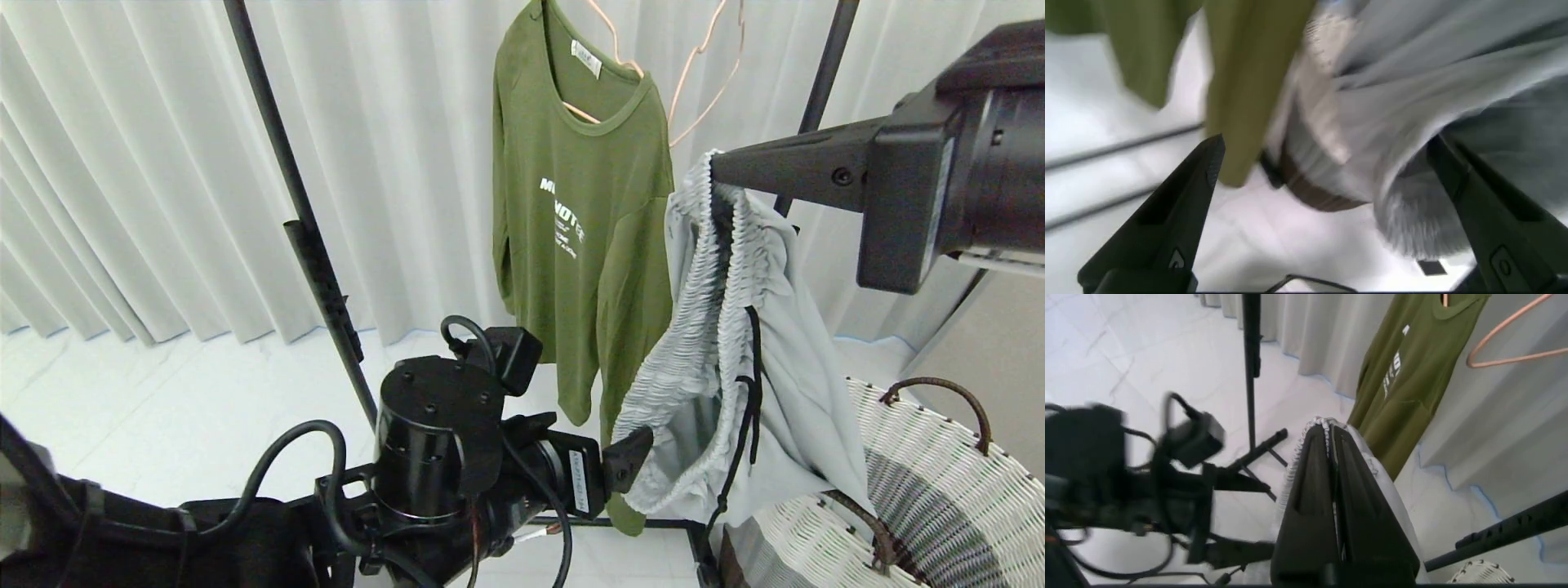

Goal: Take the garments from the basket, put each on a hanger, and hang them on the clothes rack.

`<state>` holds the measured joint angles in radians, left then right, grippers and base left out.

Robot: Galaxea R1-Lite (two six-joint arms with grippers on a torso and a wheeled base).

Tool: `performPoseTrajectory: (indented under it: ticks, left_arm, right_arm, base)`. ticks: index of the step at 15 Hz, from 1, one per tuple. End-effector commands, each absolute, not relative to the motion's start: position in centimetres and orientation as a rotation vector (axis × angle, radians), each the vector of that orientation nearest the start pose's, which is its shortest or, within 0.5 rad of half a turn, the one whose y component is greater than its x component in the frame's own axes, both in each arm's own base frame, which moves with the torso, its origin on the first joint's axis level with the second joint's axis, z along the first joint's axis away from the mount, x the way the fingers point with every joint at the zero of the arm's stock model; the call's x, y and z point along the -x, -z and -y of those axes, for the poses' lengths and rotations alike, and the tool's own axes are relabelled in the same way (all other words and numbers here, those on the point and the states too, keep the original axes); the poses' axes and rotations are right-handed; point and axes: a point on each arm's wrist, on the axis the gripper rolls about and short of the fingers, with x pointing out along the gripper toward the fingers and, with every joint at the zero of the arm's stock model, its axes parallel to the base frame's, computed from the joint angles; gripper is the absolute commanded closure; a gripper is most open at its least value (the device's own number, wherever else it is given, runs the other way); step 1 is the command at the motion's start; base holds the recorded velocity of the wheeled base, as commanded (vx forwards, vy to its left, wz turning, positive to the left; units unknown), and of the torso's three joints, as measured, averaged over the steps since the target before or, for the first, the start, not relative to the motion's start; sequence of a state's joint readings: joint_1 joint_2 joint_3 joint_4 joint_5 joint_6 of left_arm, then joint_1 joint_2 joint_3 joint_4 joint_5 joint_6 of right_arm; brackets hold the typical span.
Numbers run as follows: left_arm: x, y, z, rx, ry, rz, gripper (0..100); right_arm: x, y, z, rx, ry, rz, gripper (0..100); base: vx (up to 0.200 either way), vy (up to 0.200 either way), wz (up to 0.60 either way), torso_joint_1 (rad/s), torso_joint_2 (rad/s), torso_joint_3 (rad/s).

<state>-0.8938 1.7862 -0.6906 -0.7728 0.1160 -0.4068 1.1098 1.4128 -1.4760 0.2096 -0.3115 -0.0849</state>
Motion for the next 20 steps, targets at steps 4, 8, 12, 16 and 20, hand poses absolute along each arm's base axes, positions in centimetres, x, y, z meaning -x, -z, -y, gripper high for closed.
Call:
performPoseTrajectory:
  ticks: [4,8,12,16,20]
  left_arm:
    - [-19.3,-11.0,23.9,0.165,0.67,-0.531,0]
    - [-18.7,-10.6,23.6,0.062,0.608,-0.49,100]
    - [-17.1,-15.9,20.7,-0.058,0.608,-0.285,100]
    - [-14.0,-26.5,15.1,0.03,0.568,-0.168,100]
    - [-11.2,-37.1,11.1,0.118,0.529,-0.018,100]
  right_arm:
    - [-10.4,-37.0,-19.4,0.149,-0.8,-0.082,100]
    - [-10.6,-36.7,-19.0,0.156,-0.783,-0.096,100]
    - [-11.8,-36.5,-18.3,0.148,-0.711,-0.102,100]
    - [-12.3,-37.7,-18.0,0.096,-0.685,-0.01,100]
    - [-11.7,-38.9,-16.5,0.11,-0.663,0.066,100]
  base:
    - [0.0,0.0,0.0,0.0,0.0,0.0]
    - [0.0,0.0,0.0,0.0,0.0,0.0]
    - [0.0,0.0,0.0,0.0,0.0,0.0]
    - [0.0,0.0,0.0,0.0,0.0,0.0]
    - [0.0,0.0,0.0,0.0,0.0,0.0]
